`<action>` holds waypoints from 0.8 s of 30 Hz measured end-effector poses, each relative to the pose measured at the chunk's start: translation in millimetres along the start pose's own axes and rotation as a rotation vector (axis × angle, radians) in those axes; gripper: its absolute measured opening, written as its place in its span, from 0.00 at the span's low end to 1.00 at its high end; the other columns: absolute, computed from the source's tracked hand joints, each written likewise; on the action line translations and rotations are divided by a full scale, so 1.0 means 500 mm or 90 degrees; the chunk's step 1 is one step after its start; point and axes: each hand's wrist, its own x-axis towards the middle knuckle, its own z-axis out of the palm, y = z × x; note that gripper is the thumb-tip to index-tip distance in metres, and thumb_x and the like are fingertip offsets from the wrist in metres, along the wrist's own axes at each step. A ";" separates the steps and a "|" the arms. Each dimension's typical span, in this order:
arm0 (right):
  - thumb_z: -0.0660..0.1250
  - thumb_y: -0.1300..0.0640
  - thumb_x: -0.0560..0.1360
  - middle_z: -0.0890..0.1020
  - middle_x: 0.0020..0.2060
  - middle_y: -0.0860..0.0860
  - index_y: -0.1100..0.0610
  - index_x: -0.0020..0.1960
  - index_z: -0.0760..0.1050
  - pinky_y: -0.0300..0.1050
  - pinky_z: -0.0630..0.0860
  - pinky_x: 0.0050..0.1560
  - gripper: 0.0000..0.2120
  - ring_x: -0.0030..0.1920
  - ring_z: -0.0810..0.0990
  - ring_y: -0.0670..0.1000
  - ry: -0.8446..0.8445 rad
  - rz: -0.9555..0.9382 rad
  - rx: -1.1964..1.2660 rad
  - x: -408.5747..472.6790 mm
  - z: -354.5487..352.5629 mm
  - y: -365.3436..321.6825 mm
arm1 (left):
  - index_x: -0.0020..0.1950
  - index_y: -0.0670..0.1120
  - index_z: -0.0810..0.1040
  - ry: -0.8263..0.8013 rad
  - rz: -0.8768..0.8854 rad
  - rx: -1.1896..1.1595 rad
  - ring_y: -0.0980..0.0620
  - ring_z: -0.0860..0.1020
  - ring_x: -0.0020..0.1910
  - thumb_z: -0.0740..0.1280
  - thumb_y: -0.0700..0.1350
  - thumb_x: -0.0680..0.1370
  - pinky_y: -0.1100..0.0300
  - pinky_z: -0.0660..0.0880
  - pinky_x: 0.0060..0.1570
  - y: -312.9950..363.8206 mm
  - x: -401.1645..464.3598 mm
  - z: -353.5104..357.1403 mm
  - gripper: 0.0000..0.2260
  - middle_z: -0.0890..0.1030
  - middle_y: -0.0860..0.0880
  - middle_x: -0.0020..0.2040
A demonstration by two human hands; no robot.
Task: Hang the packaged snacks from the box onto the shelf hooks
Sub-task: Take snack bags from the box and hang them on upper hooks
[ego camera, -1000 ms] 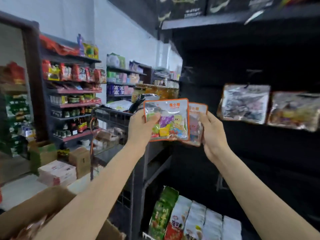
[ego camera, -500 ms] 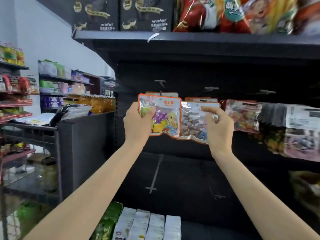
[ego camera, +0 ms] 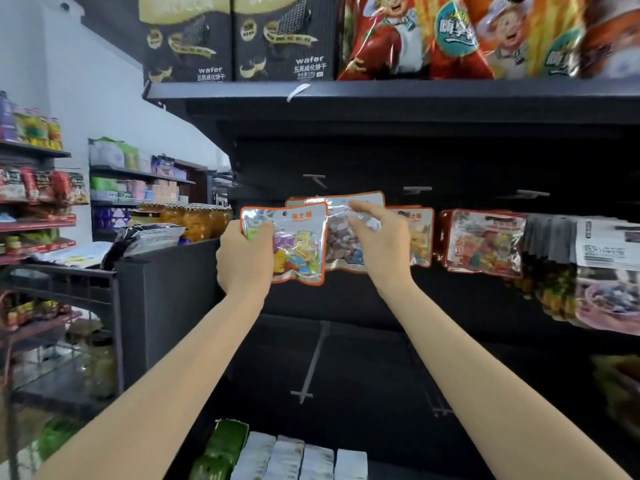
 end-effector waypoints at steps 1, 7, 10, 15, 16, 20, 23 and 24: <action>0.65 0.61 0.77 0.80 0.57 0.47 0.55 0.62 0.77 0.31 0.71 0.60 0.13 0.59 0.75 0.42 -0.009 0.009 0.012 0.010 0.019 -0.004 | 0.51 0.45 0.75 0.006 -0.003 0.004 0.56 0.76 0.36 0.62 0.50 0.78 0.60 0.69 0.33 0.000 0.007 -0.012 0.09 0.79 0.50 0.44; 0.64 0.62 0.78 0.79 0.60 0.50 0.57 0.63 0.77 0.36 0.67 0.63 0.14 0.63 0.74 0.48 -0.003 0.063 0.026 0.054 0.089 -0.003 | 0.45 0.49 0.74 0.025 -0.025 0.014 0.48 0.80 0.42 0.63 0.51 0.75 0.48 0.77 0.48 -0.018 0.045 -0.065 0.07 0.80 0.49 0.42; 0.64 0.62 0.78 0.79 0.61 0.50 0.57 0.63 0.77 0.29 0.63 0.57 0.14 0.63 0.74 0.47 0.010 0.064 0.008 0.061 0.099 -0.004 | 0.45 0.47 0.75 0.032 -0.025 0.014 0.45 0.80 0.44 0.64 0.51 0.74 0.47 0.77 0.48 -0.027 0.053 -0.078 0.08 0.79 0.49 0.41; 0.63 0.63 0.78 0.79 0.60 0.50 0.58 0.63 0.77 0.18 0.64 0.46 0.15 0.52 0.76 0.41 0.009 0.045 -0.038 0.061 0.109 0.005 | 0.46 0.49 0.76 0.023 -0.021 -0.003 0.48 0.81 0.43 0.64 0.52 0.74 0.45 0.77 0.50 -0.034 0.057 -0.082 0.08 0.81 0.51 0.41; 0.63 0.63 0.78 0.79 0.60 0.51 0.58 0.63 0.77 0.17 0.65 0.42 0.14 0.47 0.76 0.40 0.013 0.043 -0.042 0.062 0.111 0.008 | 0.46 0.49 0.76 0.021 -0.017 -0.004 0.48 0.81 0.42 0.64 0.52 0.75 0.45 0.77 0.50 -0.034 0.057 -0.081 0.07 0.81 0.51 0.40; 0.64 0.63 0.77 0.78 0.60 0.53 0.58 0.63 0.77 0.20 0.69 0.33 0.14 0.35 0.72 0.39 0.023 0.058 -0.029 0.070 0.118 0.010 | 0.44 0.51 0.75 0.007 -0.001 -0.008 0.49 0.82 0.41 0.64 0.53 0.76 0.45 0.78 0.49 -0.035 0.061 -0.074 0.07 0.81 0.52 0.40; 0.64 0.63 0.77 0.77 0.61 0.54 0.58 0.63 0.76 0.21 0.69 0.31 0.15 0.39 0.73 0.41 0.012 0.062 -0.058 0.077 0.123 0.014 | 0.43 0.51 0.74 0.008 0.011 0.002 0.50 0.82 0.41 0.64 0.54 0.76 0.45 0.79 0.48 -0.037 0.063 -0.069 0.08 0.81 0.53 0.39; 0.64 0.63 0.77 0.78 0.60 0.54 0.58 0.63 0.76 0.22 0.69 0.30 0.15 0.42 0.74 0.42 0.005 0.066 -0.070 0.078 0.125 0.016 | 0.43 0.52 0.74 0.009 0.019 0.011 0.50 0.82 0.41 0.64 0.55 0.76 0.46 0.79 0.48 -0.036 0.064 -0.069 0.08 0.81 0.53 0.40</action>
